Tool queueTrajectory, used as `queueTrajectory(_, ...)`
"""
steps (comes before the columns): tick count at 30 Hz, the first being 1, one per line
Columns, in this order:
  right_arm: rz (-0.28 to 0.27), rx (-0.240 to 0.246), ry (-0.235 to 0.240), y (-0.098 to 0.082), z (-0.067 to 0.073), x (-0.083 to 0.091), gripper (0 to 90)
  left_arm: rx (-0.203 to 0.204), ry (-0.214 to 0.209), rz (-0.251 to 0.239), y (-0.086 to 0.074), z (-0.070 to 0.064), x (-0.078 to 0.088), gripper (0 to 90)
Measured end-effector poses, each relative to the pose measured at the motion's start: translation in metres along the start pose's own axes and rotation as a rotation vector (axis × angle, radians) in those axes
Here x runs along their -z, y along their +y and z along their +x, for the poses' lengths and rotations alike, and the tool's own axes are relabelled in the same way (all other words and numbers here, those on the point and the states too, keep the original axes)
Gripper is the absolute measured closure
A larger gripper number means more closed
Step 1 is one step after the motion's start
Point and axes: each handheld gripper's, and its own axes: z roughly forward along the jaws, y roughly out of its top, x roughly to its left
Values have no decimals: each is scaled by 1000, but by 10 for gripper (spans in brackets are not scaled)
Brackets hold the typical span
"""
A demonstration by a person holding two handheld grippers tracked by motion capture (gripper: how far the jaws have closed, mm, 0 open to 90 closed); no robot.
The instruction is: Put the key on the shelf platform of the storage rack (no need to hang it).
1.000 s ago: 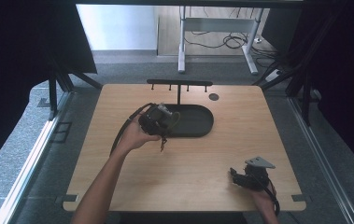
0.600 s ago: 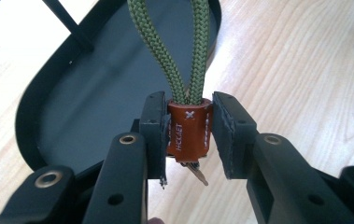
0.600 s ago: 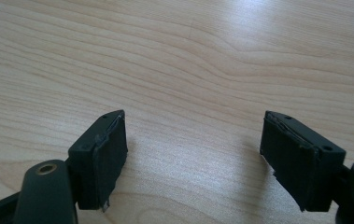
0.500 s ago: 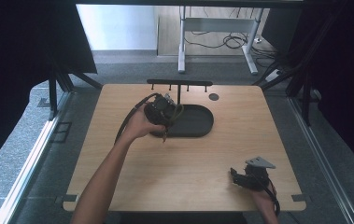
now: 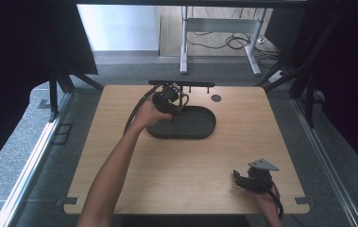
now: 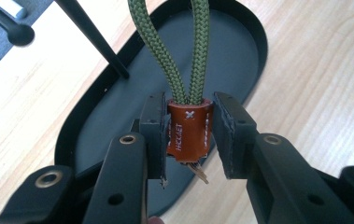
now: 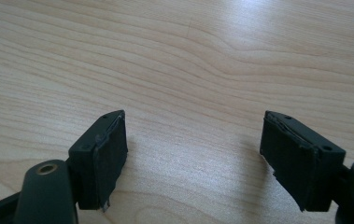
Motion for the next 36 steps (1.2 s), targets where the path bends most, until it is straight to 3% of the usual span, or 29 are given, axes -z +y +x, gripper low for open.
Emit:
queueTrajectory(7, -1, -3, -2, 0, -1, 0, 234, 20, 17, 36, 0, 9, -25, 672)
queueTrajectory(12, 1, -5, -1, 0, -1, 0, 234, 50, 23, 21, -2, 10, -38, 672)
queueTrajectory(15, 1, -5, -1, 0, -1, 0, 234, 31, 20, 55, -4, 10, -47, 671)
queueTrajectory(23, 1, -6, -1, 0, -1, 0, 233, 62, 19, 95, -12, 10, -69, 668)
queueTrajectory(36, 3, -8, -1, 0, -1, 0, 233, 82, 20, 112, -18, 12, -78, 663)
